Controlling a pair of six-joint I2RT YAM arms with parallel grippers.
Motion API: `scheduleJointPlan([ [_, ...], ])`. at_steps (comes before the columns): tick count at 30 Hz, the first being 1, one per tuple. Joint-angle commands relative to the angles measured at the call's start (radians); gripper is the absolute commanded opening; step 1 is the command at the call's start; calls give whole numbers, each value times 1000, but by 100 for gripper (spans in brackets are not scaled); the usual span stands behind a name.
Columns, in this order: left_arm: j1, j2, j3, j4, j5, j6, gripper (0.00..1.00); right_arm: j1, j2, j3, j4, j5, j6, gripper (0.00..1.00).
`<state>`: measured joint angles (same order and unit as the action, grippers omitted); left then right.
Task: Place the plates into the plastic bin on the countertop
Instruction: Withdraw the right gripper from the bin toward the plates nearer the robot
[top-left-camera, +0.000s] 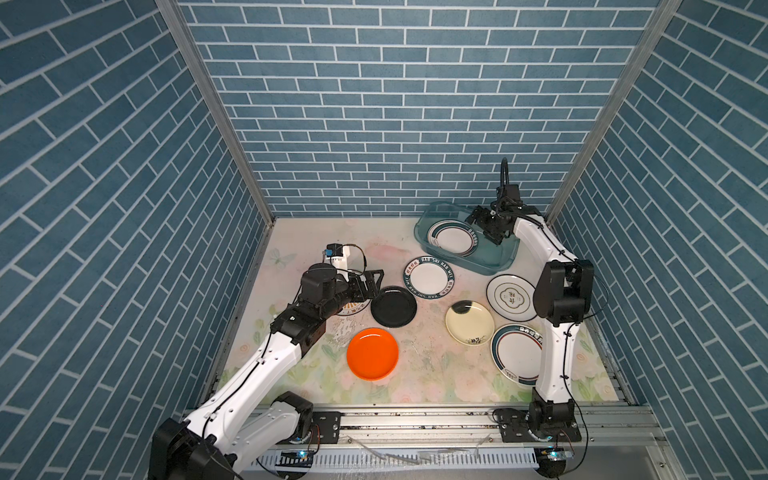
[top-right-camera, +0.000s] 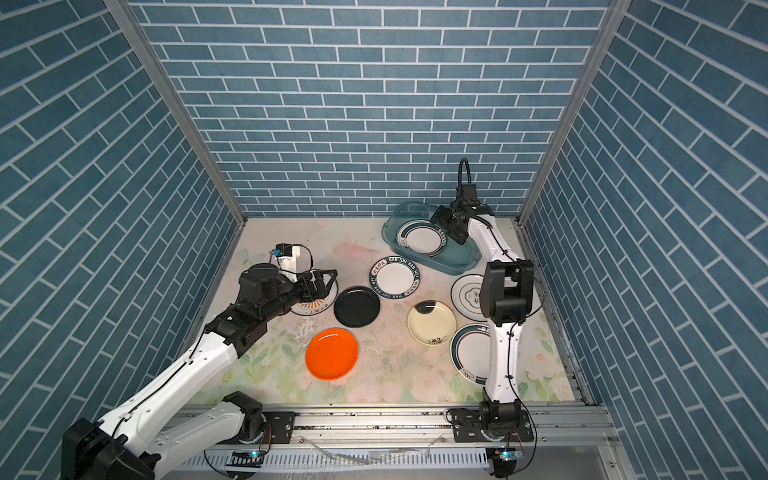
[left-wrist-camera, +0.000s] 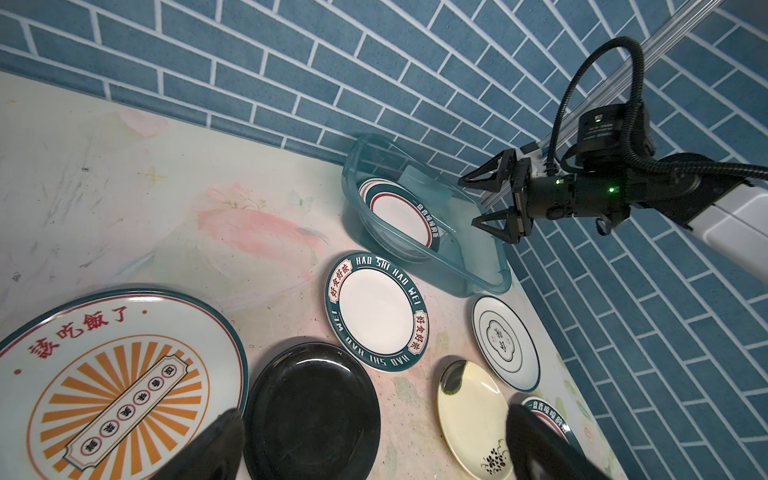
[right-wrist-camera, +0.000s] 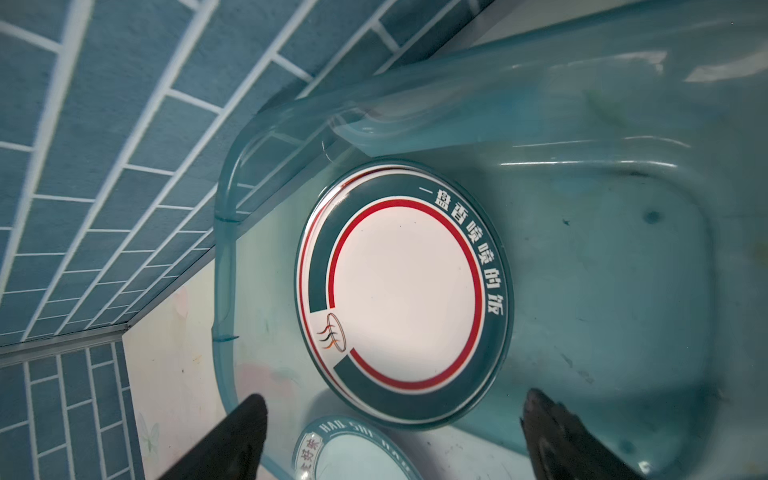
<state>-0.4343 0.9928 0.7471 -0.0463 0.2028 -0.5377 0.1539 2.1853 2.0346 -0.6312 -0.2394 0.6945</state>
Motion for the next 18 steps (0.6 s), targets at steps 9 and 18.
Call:
scheduleJointPlan([
  [9,5,-11,-18,32,15,-5,100,-80,-387,-328,-78,11,-102,96],
  [18,6,45,-29,109,92,-18,100,-136,-960,-928,-124,135,45,96],
])
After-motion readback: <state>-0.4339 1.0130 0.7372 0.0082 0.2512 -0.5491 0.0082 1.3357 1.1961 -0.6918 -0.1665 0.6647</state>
